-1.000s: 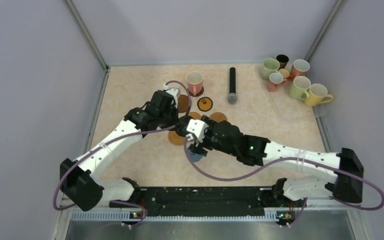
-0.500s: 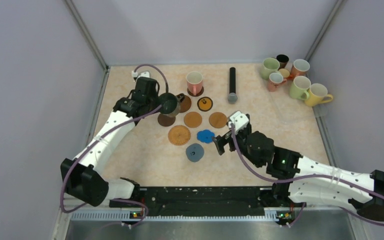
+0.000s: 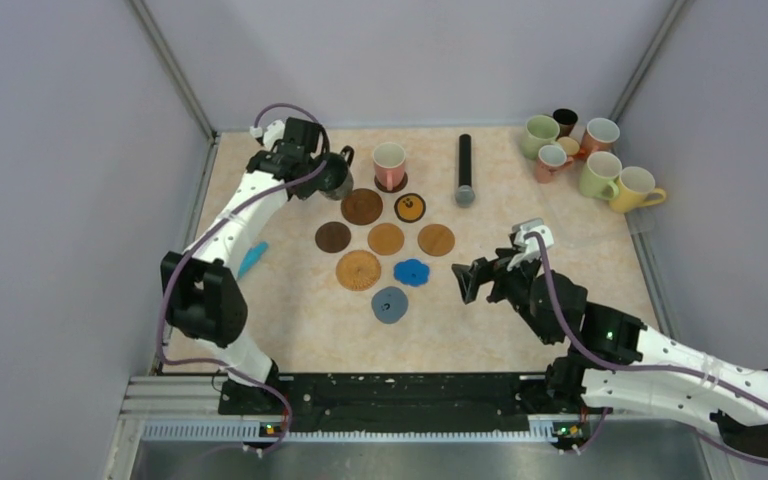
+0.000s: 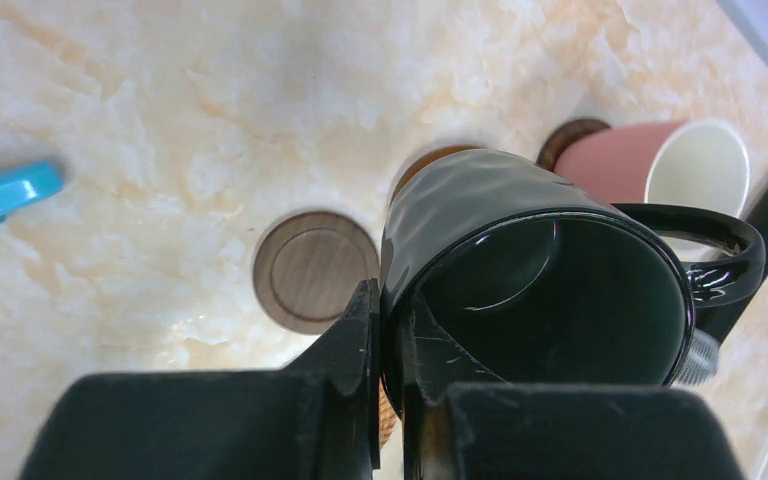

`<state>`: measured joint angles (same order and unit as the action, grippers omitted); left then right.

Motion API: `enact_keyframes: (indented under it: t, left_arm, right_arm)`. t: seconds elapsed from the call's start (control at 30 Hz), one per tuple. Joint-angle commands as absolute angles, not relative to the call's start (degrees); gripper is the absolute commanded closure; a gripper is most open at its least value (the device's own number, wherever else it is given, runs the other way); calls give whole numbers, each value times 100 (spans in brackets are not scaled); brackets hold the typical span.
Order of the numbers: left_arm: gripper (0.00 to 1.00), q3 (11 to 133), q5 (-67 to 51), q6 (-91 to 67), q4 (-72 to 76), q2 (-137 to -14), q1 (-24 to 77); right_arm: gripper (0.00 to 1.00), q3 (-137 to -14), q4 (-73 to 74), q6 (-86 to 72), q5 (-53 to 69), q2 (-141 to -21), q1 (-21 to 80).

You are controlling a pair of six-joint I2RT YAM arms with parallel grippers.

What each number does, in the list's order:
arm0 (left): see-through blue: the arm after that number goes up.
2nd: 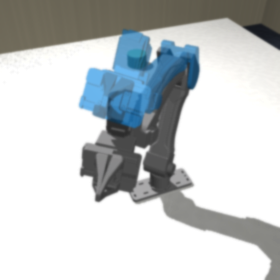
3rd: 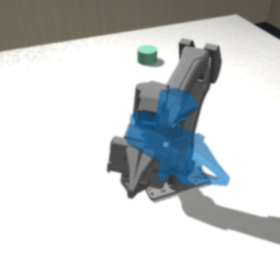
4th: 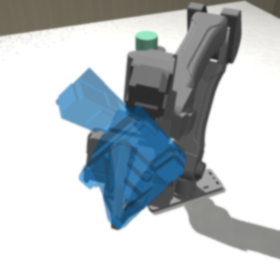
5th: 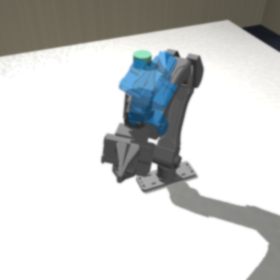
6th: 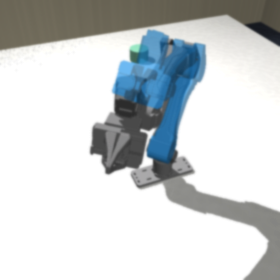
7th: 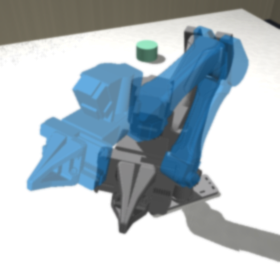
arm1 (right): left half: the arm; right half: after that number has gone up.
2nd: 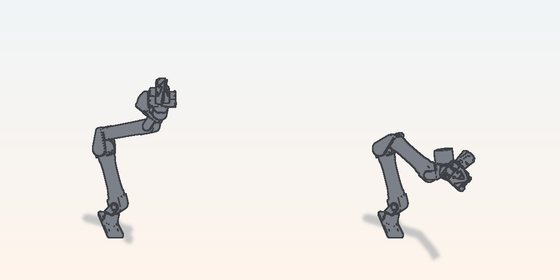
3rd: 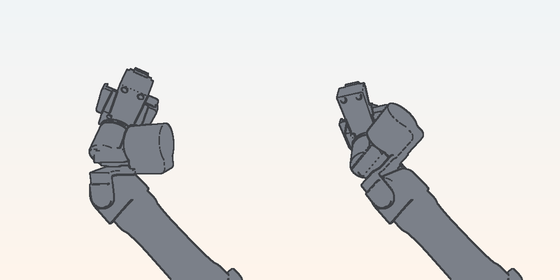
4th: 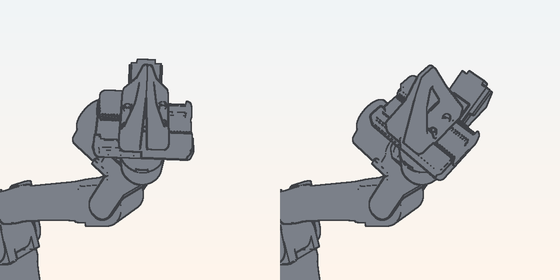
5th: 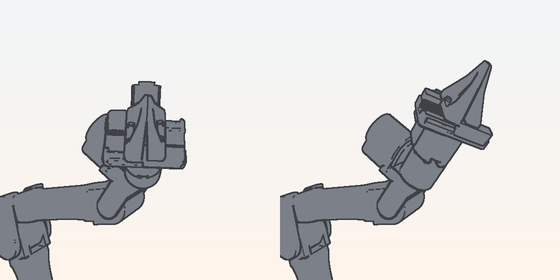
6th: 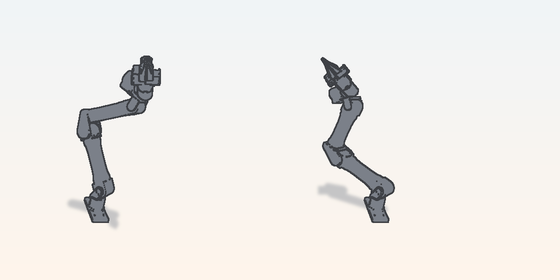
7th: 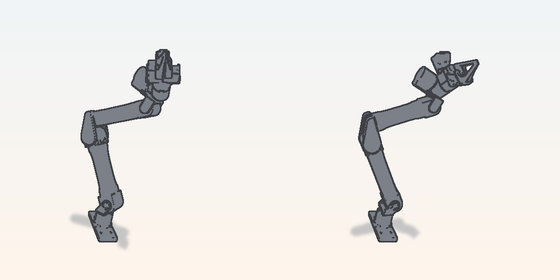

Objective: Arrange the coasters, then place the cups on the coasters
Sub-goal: Place the cup on the coaster.

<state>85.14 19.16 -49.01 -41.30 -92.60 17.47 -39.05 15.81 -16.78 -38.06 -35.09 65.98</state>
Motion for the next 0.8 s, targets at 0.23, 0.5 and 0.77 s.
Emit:
enact_keyframes:
  t: [0.23,0.5,0.77]
  left_arm:
    - [100,9840,1592,-6221,-4251,-10624,1670]
    - [100,10185,1559,-6425,-4509,-11147,1669]
    - [100,10330,1518,-6509,-4679,-11321,1687]
  right_arm:
    - [1,-3864,1892,-1936,-4080,-3147,6572]
    - [1,-3765,1788,-1768,-4219,-3161,6571]
    - [1,-3728,1779,-1651,-4324,-3143,6569]
